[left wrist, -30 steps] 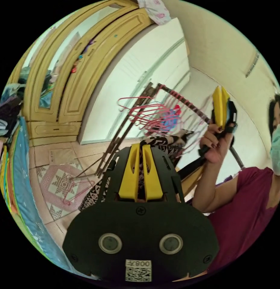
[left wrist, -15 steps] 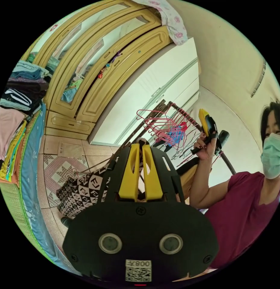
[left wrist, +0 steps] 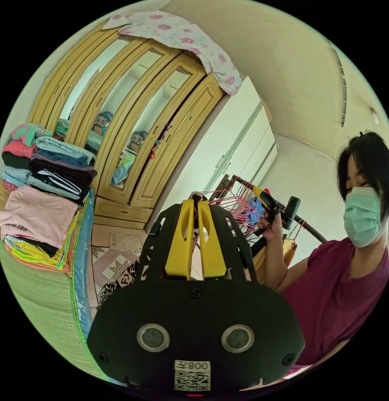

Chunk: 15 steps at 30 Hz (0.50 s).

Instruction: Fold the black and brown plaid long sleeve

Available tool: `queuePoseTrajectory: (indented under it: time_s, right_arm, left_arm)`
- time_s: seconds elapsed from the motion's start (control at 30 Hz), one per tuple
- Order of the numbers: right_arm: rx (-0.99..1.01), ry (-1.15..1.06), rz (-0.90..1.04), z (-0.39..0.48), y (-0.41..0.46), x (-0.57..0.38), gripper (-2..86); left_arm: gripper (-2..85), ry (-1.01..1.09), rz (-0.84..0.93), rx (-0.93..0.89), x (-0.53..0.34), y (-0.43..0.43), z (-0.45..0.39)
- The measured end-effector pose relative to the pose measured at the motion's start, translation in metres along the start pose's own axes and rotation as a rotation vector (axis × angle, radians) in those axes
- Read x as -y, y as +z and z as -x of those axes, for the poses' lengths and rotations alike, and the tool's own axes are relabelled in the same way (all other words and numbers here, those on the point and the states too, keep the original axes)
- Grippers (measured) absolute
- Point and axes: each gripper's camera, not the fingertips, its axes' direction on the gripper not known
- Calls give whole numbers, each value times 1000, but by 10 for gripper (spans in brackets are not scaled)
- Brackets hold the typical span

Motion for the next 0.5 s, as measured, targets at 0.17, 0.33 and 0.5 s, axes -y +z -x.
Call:
queuePoseTrajectory:
  time_s: [0.17, 0.33, 0.5]
  right_arm:
    - [125, -11, 55, -3, 42, -62, 17]
    - [328, 12, 171, -1, 123, -149, 15]
    - [602, 19, 369, 29, 227, -249, 5]
  left_arm:
    - [11, 38, -55, 16, -46, -43, 11]
    - [12, 78, -122, 29, -94, -96, 17]
    - [13, 127, -178, 81, -160, -159, 21]
